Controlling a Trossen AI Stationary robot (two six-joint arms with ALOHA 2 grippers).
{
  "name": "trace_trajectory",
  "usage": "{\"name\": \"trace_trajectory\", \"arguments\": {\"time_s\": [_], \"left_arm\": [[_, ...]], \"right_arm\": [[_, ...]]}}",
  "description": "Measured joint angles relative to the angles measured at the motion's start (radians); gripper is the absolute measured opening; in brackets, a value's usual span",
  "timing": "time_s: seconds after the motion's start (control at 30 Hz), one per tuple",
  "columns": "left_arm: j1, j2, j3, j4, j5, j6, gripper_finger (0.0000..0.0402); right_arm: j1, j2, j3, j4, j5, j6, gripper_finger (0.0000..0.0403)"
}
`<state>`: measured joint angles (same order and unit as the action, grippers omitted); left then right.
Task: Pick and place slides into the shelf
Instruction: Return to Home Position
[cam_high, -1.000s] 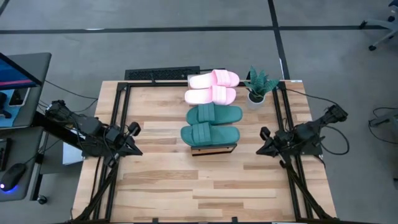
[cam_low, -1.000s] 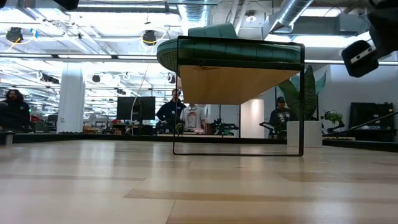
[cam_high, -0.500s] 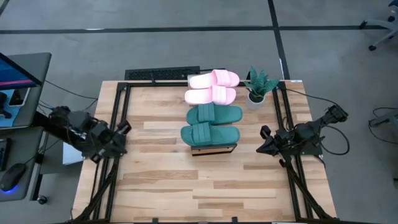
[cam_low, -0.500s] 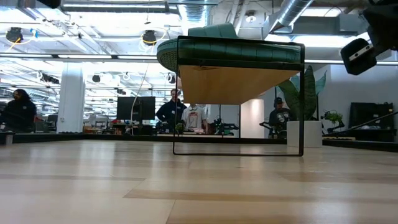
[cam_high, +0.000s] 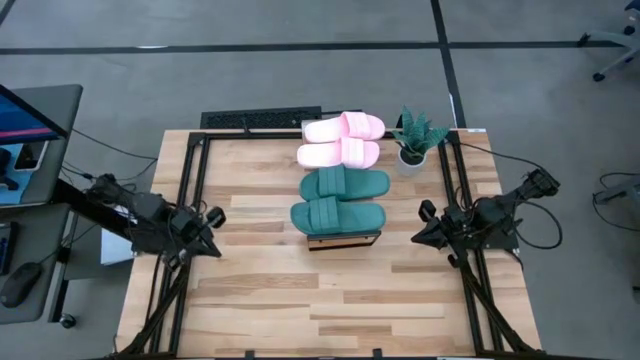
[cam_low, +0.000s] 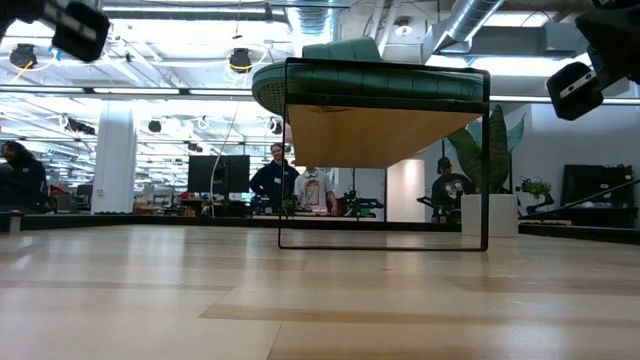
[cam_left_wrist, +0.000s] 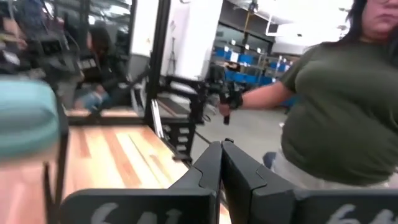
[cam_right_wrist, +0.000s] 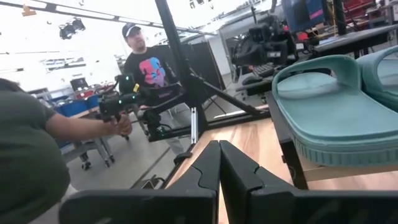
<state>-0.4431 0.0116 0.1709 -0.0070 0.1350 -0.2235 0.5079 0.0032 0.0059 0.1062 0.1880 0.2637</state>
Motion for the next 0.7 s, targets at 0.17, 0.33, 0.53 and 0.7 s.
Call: {"name": "trace_trajectory", "arguments": {"time_s": [0.17, 0.33, 0.53, 0.7], "left_arm": [[0.0, -0.011, -0.105, 0.132, 0.056, -0.027, 0.0], [-0.001, -0.007, -0.16, 0.191, 0.074, -0.048, 0.0], [-0.001, -0.009, -0.16, 0.174, 0.089, -0.011, 0.0], [-0.001, -0.009, -0.161, 0.092, 0.008, 0.0, 0.0]], "right_arm": [[0.0, 0.0, 0.0, -0.002, 0.0, 0.031, 0.0], [0.0, 0.0, 0.0, -0.044, 0.001, 0.052, 0.0], [0.0, 0.0, 0.0, -0.059, 0.026, 0.046, 0.0], [0.0, 0.01, -0.001, -0.058, 0.026, -0.027, 0.0]]}}
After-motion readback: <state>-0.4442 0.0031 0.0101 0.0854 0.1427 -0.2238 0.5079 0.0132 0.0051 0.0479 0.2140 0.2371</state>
